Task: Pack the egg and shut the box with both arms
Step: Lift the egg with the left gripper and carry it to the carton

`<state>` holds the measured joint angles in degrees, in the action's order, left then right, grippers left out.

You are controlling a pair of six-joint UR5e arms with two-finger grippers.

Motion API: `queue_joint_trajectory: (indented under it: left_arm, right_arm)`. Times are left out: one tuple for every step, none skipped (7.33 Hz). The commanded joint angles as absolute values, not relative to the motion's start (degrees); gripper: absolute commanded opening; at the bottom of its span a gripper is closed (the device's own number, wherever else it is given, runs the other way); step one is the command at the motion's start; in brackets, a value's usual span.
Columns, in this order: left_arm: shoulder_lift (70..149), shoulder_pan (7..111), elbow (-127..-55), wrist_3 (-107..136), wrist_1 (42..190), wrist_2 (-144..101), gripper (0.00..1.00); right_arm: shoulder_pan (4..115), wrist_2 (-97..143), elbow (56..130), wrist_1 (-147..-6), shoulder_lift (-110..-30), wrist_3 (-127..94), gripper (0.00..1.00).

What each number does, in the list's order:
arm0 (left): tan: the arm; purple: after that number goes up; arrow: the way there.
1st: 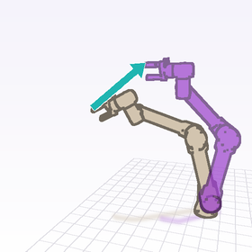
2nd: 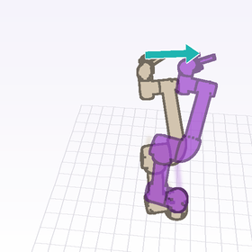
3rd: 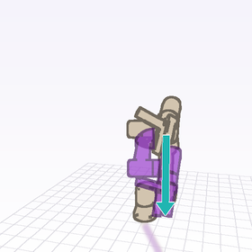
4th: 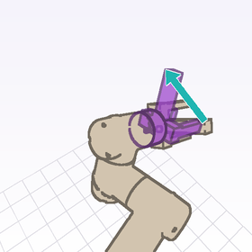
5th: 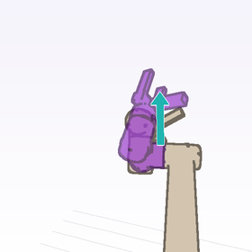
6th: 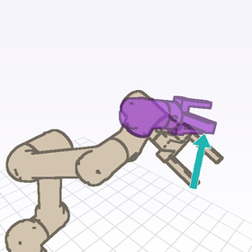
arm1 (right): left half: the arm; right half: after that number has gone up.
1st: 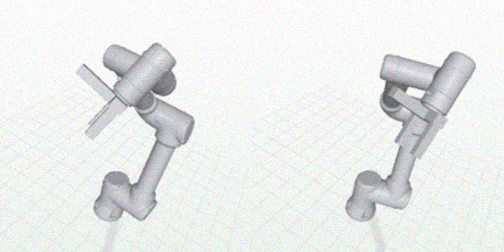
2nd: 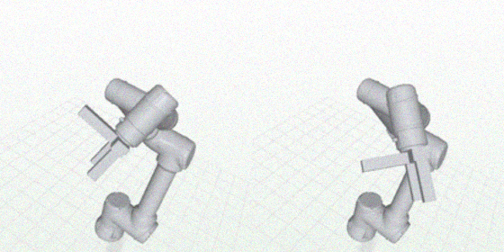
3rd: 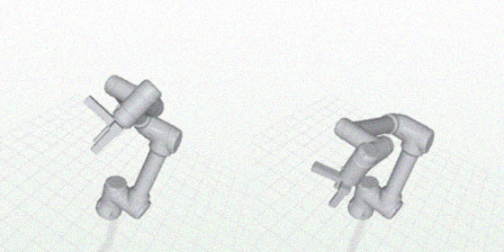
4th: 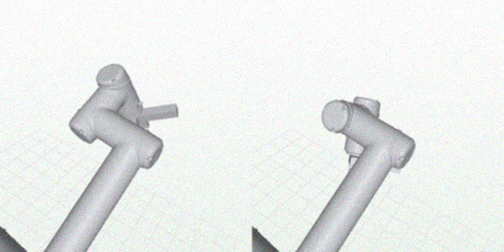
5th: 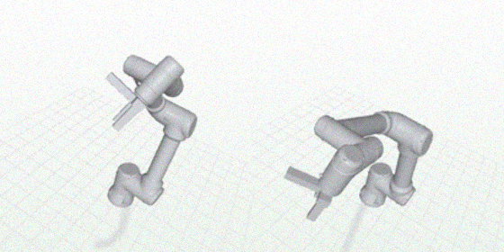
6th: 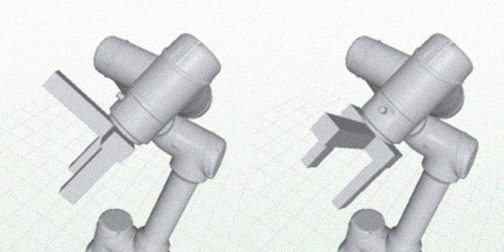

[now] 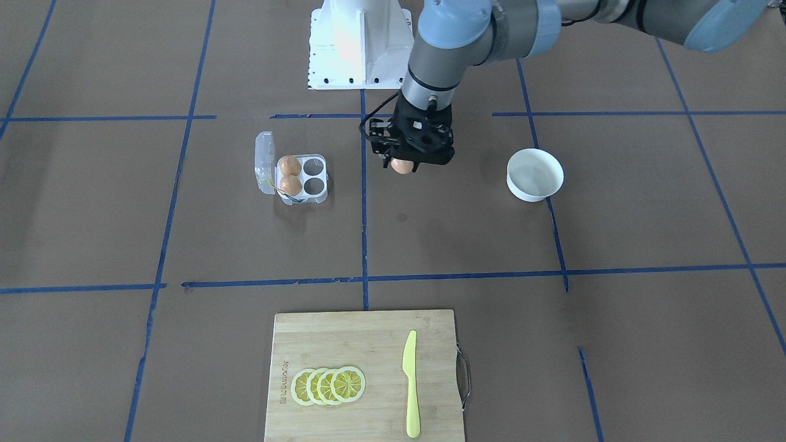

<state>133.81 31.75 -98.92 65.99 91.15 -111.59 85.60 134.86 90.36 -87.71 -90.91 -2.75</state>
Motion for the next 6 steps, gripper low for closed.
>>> queue_joint_trajectory:
  left_arm:
    - [137.4,23.7,-94.1,68.5,99.5,-101.5,0.0]
    - [140.7,23.1,-88.6,71.2,103.1,-101.3,0.0]
    - [143.1,21.4,-84.9,73.7,104.8,-97.1,0.0]
    - [143.2,19.2,-84.2,73.8,106.6,-94.3,0.0]
    - [144.0,19.2,-83.0,73.8,107.0,-93.7,0.0]
    - [143.9,19.2,-83.1,73.8,106.9,-93.7,0.0]
  right_arm:
    - [85.6,134.9,90.4,-87.7,-90.9,-2.8,1.0]
    - [85.6,134.9,90.3,-87.7,-90.9,-2.8,1.0]
    - [85.5,135.3,90.3,-87.7,-90.9,-2.8,1.0]
    - [85.5,135.4,90.3,-87.7,-90.9,-2.8,1.0]
    - [85.4,135.4,90.3,-87.7,-90.9,-2.8,1.0]
    - [85.3,135.4,90.3,-87.7,-90.9,-2.8,1.0]
